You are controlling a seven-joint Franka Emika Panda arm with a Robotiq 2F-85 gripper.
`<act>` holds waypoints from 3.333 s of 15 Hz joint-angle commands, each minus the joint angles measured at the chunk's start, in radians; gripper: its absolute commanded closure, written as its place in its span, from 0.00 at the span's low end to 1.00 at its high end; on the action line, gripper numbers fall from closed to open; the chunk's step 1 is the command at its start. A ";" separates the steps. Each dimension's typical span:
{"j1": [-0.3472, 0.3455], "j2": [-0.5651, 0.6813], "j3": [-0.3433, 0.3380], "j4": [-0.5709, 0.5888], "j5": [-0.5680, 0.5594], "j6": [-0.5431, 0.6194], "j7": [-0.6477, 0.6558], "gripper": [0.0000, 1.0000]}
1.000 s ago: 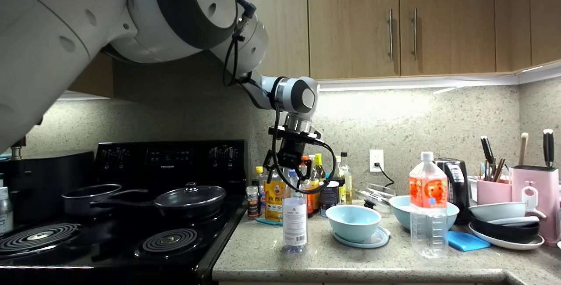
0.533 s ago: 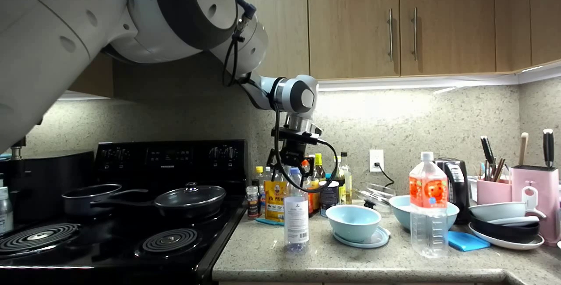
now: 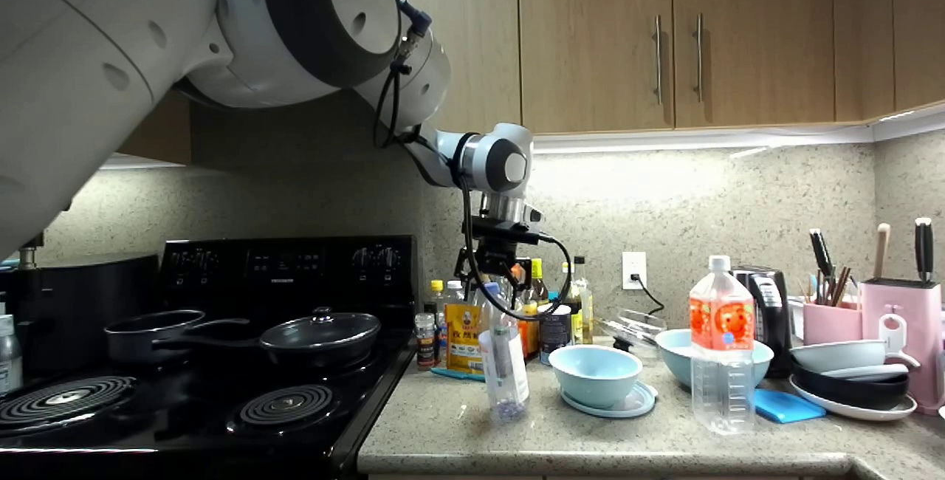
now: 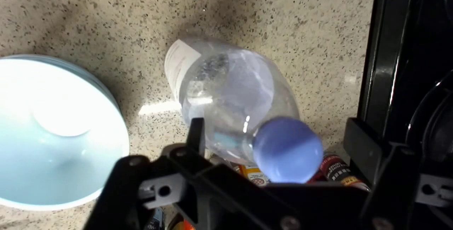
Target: Remove the left bottle from the counter top
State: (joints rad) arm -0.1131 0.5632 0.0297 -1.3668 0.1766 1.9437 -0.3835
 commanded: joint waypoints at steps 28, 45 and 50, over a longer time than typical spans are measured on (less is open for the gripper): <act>-0.006 -0.014 -0.042 0.063 0.021 -0.334 0.376 0.86; -0.011 0.002 -0.062 0.103 0.102 -0.358 0.491 0.86; -0.007 0.026 -0.090 0.088 0.045 -0.230 0.480 0.86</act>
State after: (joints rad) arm -0.1228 0.5770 -0.0432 -1.2678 0.2597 1.6353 0.1072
